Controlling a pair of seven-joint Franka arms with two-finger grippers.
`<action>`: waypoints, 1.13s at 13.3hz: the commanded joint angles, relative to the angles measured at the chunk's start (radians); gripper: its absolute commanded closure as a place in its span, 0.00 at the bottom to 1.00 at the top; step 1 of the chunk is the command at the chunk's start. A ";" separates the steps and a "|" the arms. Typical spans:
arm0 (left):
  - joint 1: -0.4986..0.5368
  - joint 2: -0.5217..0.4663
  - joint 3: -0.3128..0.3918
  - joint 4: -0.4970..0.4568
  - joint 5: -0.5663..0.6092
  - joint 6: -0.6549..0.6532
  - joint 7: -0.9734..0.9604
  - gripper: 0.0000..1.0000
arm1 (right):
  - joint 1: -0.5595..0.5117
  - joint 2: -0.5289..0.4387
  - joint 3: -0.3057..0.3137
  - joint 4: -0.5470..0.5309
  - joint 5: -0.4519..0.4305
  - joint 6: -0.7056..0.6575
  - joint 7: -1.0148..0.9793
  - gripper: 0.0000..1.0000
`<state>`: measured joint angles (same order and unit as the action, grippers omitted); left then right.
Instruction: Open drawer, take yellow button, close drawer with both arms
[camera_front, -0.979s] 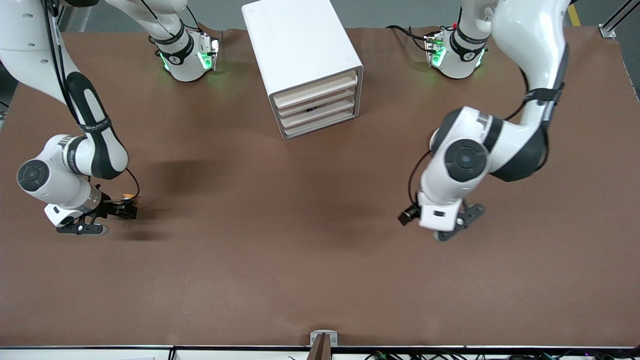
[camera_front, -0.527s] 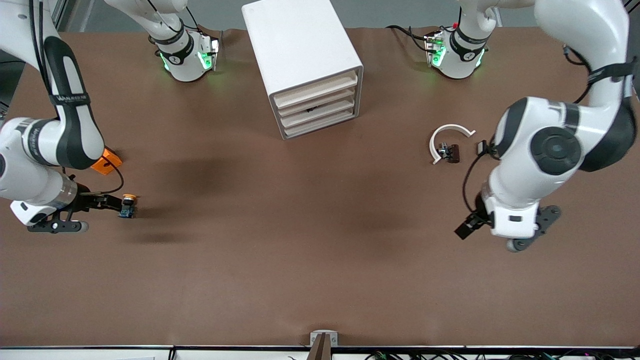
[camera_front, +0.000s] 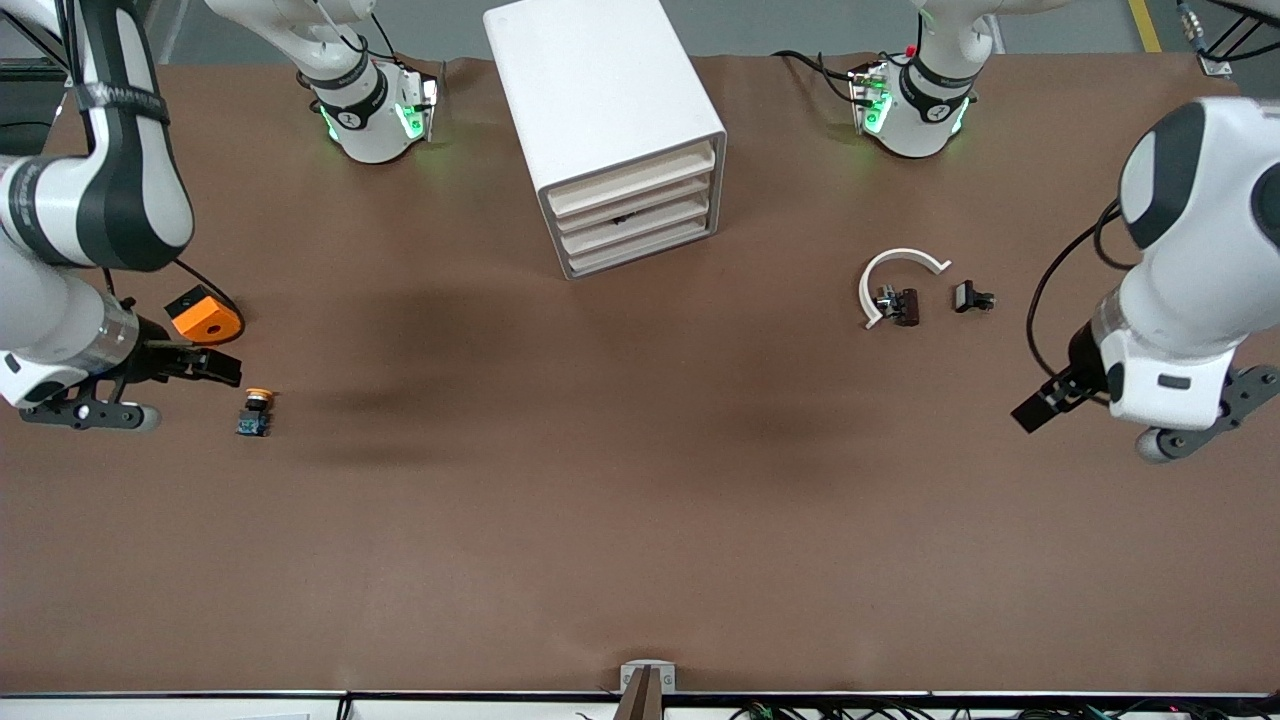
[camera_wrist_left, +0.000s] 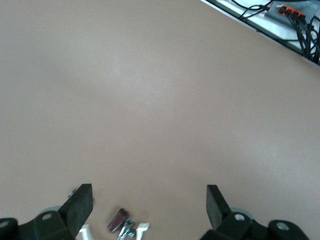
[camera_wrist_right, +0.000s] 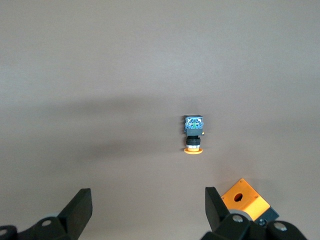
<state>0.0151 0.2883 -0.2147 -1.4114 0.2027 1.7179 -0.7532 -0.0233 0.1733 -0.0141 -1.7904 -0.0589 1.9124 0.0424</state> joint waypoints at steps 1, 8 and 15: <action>0.043 -0.067 -0.017 -0.015 -0.003 -0.056 0.090 0.00 | 0.035 -0.083 0.000 -0.012 -0.002 -0.051 0.025 0.00; -0.012 -0.205 0.157 -0.031 -0.112 -0.179 0.463 0.00 | 0.100 -0.115 0.002 0.126 -0.001 -0.242 0.090 0.00; -0.041 -0.297 0.196 -0.132 -0.190 -0.202 0.649 0.00 | 0.098 -0.190 -0.007 0.131 0.057 -0.260 0.076 0.00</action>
<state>-0.0222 0.0216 -0.0016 -1.5099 0.0257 1.5133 -0.1207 0.0718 0.0222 -0.0148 -1.6535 -0.0195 1.6715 0.1142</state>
